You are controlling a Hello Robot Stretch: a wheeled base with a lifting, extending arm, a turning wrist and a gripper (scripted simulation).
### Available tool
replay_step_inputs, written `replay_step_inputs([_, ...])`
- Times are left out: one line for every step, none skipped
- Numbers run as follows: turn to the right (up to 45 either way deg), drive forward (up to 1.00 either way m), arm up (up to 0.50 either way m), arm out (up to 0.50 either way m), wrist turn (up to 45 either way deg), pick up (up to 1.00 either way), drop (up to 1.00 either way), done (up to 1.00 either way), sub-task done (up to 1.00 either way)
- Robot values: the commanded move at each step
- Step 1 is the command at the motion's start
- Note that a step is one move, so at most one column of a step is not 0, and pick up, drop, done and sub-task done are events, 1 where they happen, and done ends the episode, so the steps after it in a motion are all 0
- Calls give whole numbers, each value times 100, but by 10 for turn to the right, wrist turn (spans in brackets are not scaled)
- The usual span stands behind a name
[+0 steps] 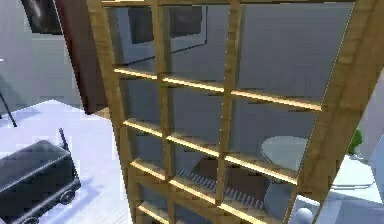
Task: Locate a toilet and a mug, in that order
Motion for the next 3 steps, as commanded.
replay_step_inputs([450,0,0,0,0,0,0,0,0])
replay_step_inputs([390,0,0,0,0,0,0,0,0])
replay_step_inputs([0,50,0,0,0,0,0,0,0])
